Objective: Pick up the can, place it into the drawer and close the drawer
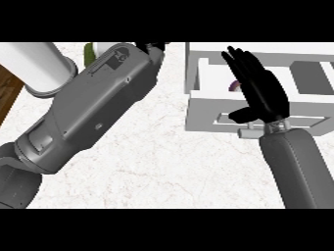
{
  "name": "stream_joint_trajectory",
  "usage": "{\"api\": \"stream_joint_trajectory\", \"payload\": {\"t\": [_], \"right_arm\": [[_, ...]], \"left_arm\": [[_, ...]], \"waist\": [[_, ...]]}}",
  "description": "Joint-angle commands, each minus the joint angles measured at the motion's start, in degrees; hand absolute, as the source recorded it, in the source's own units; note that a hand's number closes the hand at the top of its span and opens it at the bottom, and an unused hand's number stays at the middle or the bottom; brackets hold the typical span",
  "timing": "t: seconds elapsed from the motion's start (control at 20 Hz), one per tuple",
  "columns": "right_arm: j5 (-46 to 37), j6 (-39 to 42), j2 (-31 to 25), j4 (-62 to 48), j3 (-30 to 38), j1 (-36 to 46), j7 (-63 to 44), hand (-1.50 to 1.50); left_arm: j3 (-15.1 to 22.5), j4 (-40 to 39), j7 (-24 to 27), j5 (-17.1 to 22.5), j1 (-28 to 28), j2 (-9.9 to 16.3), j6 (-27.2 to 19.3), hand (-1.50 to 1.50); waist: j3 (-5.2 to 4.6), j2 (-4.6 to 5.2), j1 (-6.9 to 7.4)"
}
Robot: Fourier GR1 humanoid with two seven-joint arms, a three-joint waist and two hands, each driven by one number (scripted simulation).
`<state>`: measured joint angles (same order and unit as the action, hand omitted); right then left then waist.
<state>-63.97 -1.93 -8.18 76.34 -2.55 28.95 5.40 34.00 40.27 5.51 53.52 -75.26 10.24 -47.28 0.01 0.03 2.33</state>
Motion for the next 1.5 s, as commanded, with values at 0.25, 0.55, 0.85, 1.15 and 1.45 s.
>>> {"api": "stream_joint_trajectory", "payload": {"t": [0.25, 0.55, 0.85, 1.15, 1.45], "right_arm": [[-6.76, -14.49, 0.57, -26.32, 2.80, 10.26, 1.83, -1.50], [-7.84, -23.61, -0.87, -37.83, 6.79, 15.07, 2.93, -1.50], [-9.29, -31.37, -0.37, -45.94, 8.86, 20.18, 2.56, -1.50], [-10.06, -33.69, -1.61, -53.47, 11.14, 28.35, 1.20, -1.50], [-10.21, -36.63, -4.30, -59.09, 12.79, 33.25, 2.18, -1.50]], "left_arm": [[0.05, 9.51, -5.20, -2.53, 5.03, 6.11, -1.50, -1.50], [0.66, 14.36, -6.54, -4.15, 7.52, 7.90, -1.53, -1.50], [-0.69, 16.87, -7.06, -4.72, 9.69, 10.23, -0.45, -1.50], [-0.80, 20.97, -11.42, -5.42, 9.27, 13.07, -0.93, -1.50], [-1.23, 21.79, -11.80, -6.89, 9.29, 14.61, -0.54, -1.50]], "waist": [[0.05, 0.31, 0.42], [0.09, 0.61, 1.19], [0.11, 1.12, 1.70], [0.11, 1.13, 2.75], [0.15, 1.92, 3.09]]}}
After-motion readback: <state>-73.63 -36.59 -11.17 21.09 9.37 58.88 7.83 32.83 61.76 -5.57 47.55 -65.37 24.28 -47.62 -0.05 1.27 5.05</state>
